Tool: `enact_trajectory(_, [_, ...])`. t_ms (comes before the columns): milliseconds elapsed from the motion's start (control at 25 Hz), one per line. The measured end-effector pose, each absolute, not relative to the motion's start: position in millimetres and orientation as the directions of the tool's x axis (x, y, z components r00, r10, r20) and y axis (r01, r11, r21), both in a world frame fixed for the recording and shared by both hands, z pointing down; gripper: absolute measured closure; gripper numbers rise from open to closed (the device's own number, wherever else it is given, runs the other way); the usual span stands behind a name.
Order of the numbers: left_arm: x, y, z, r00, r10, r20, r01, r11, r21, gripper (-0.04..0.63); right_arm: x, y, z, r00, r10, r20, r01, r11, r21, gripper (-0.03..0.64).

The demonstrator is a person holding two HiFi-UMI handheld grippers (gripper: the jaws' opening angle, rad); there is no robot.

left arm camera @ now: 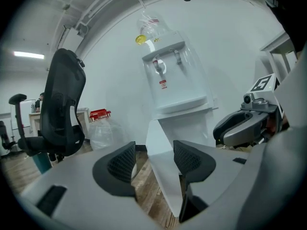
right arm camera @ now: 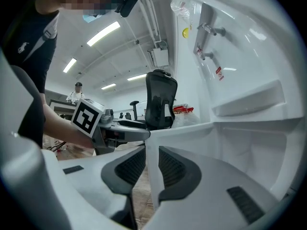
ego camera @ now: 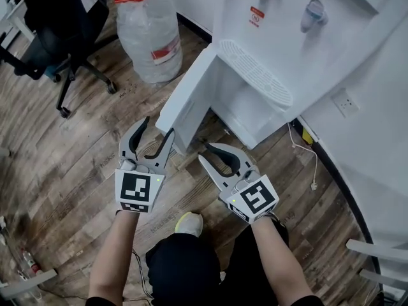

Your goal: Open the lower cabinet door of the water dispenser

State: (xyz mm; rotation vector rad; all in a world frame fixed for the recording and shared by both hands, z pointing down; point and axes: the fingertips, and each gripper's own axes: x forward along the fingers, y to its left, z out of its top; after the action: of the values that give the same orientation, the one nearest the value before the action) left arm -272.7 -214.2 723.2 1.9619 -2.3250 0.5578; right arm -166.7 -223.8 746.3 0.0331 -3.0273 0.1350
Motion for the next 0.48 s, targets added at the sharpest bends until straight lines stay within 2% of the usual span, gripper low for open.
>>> enact_trajectory(160, [-285,-212,724,-0.222,-0.938,0.268,-0.958,0.158,-0.24,0.341,-176,-221,744,-0.995,-0.011,0.102,-0.02,0.996,-0.088,0.557])
enact_trajectory(480, [-306,-208,726,-0.266,-0.926,0.268,-0.95,0.204,-0.239,0.344,-196,-217,739,-0.996,0.02,0.09,0.01,0.995,-0.1,0.583])
